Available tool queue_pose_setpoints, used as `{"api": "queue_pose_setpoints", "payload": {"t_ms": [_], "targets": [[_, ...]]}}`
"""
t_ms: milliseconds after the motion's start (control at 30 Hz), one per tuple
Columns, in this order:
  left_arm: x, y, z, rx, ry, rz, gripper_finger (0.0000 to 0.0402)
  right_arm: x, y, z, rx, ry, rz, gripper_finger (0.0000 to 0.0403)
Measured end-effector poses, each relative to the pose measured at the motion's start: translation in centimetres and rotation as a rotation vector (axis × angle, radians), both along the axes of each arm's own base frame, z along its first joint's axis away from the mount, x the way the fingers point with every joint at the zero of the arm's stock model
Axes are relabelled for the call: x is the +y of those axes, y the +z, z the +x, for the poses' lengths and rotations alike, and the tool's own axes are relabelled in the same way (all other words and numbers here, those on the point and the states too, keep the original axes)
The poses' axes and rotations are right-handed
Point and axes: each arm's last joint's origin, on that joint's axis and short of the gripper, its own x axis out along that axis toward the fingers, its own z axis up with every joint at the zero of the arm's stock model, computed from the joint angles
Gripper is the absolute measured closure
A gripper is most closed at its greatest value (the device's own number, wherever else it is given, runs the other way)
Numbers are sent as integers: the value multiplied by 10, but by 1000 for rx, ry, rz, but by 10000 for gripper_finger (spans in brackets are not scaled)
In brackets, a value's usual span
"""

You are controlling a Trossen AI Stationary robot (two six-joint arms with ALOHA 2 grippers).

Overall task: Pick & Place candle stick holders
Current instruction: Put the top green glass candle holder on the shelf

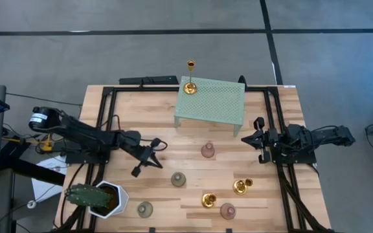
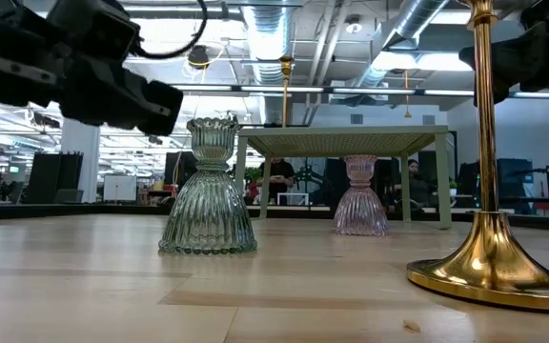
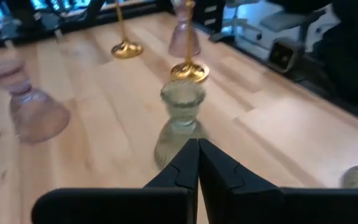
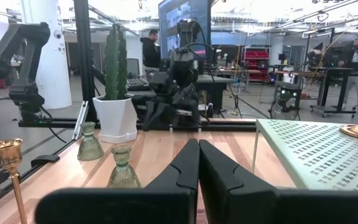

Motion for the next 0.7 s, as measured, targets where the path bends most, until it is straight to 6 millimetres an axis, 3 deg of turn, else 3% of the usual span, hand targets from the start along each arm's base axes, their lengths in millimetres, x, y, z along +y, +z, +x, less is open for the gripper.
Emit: {"api": "queue_pose_setpoints", "payload": {"t_ms": [333, 700], "targets": [[0, -21, 16, 38, 70, 7, 360, 0, 0, 0, 0, 0, 0, 403], [-1, -38, 27, 130, 114, -143, 275, 0, -2, 0, 18, 0, -3, 403]]}}
